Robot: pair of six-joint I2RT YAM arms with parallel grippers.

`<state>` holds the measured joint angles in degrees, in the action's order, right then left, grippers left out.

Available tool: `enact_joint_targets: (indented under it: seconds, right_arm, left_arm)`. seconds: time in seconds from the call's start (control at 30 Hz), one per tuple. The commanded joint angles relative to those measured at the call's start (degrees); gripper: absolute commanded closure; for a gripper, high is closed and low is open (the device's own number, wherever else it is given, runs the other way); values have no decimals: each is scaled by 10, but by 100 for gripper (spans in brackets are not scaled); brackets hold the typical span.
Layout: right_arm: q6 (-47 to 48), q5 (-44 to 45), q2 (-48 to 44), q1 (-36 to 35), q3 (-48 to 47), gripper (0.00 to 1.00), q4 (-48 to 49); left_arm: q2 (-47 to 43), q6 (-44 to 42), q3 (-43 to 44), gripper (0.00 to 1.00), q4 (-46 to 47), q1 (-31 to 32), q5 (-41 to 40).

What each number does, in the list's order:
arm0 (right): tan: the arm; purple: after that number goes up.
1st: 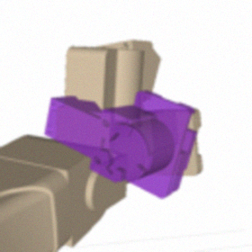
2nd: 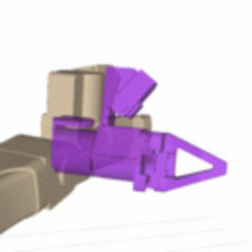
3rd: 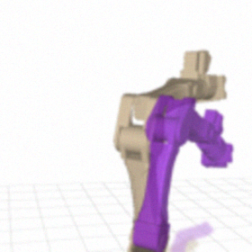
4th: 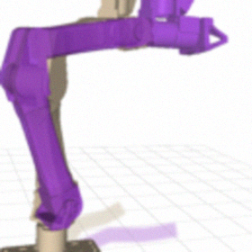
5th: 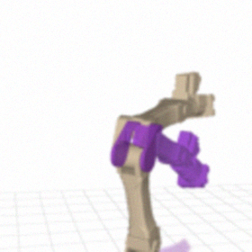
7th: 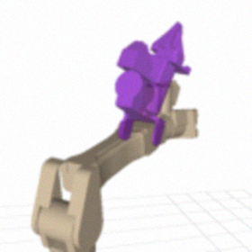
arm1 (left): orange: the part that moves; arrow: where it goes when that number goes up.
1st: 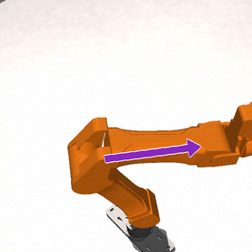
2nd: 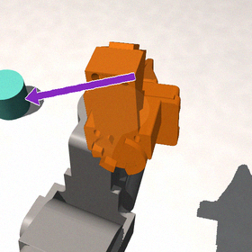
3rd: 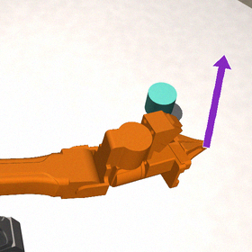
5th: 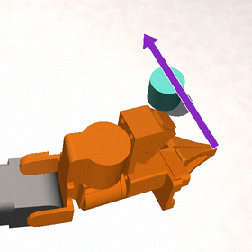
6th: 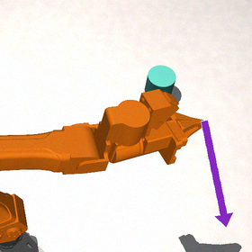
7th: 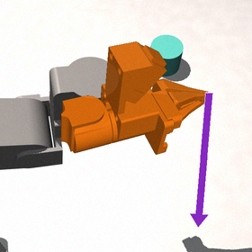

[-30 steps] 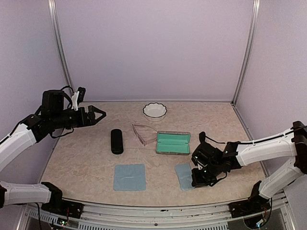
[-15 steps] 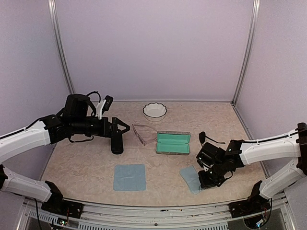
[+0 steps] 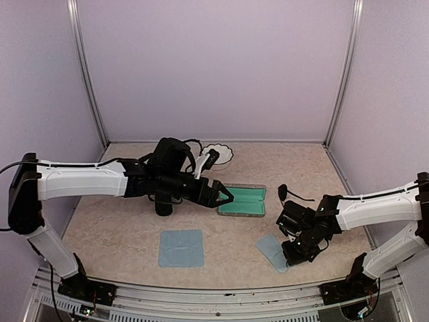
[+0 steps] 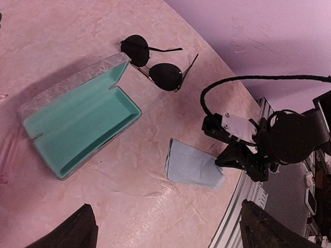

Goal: Organize the sunglasses
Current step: Pick up the folded cleaning cloth from the center of the board.

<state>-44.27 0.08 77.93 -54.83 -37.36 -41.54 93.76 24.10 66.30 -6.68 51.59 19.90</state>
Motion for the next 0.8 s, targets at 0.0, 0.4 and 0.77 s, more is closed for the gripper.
enact_joint_targets:
  seconds: [0.0, 0.4, 0.77]
  right_arm:
    - [12, 2, -13, 6, 25, 100, -9]
    - [24, -21, -47, 10, 48, 100, 22]
    - [29, -29, -67, 14, 59, 100, 30]
  left_arm:
    - [81, -2, 74, 9, 6, 28, 22]
    - [297, -1, 274, 19, -51, 78, 19]
    - [396, -12, 384, 24, -88, 106, -5]
